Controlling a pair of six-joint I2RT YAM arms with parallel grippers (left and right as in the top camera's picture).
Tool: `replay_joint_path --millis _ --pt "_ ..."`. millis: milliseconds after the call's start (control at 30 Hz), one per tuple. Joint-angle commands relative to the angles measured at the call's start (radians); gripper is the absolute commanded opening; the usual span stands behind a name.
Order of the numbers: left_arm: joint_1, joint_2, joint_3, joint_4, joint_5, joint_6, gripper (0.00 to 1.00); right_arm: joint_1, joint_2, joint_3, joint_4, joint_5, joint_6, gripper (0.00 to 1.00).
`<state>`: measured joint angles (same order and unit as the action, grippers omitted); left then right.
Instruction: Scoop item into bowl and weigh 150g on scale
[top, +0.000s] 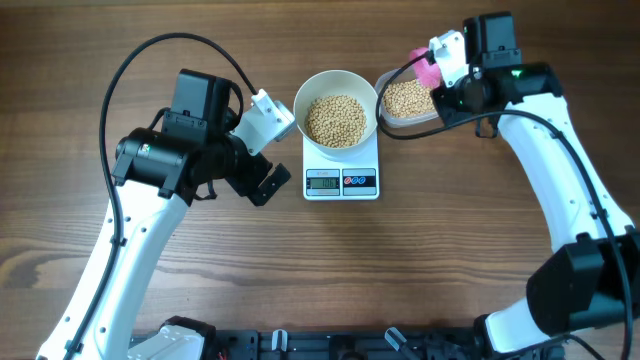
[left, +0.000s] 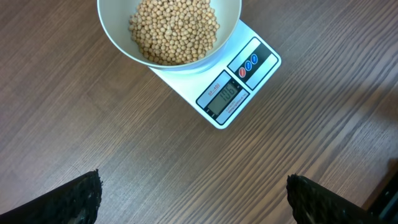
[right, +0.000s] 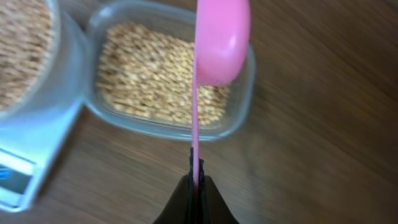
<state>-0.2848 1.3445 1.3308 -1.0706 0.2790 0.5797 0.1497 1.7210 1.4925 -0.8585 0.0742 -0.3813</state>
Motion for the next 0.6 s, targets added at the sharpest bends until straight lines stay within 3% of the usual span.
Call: replay_joint_path --millis 0,567 --pt "0.002 -0.013 -0.002 0.000 0.008 0.019 1.00 0.000 0.051 -0.016 0.006 0.083 -0.005 0.04" --pt "0.001 -0.013 -0.002 0.000 0.008 0.018 1.00 0.001 0.100 -0.016 0.006 0.055 0.050 0.04"
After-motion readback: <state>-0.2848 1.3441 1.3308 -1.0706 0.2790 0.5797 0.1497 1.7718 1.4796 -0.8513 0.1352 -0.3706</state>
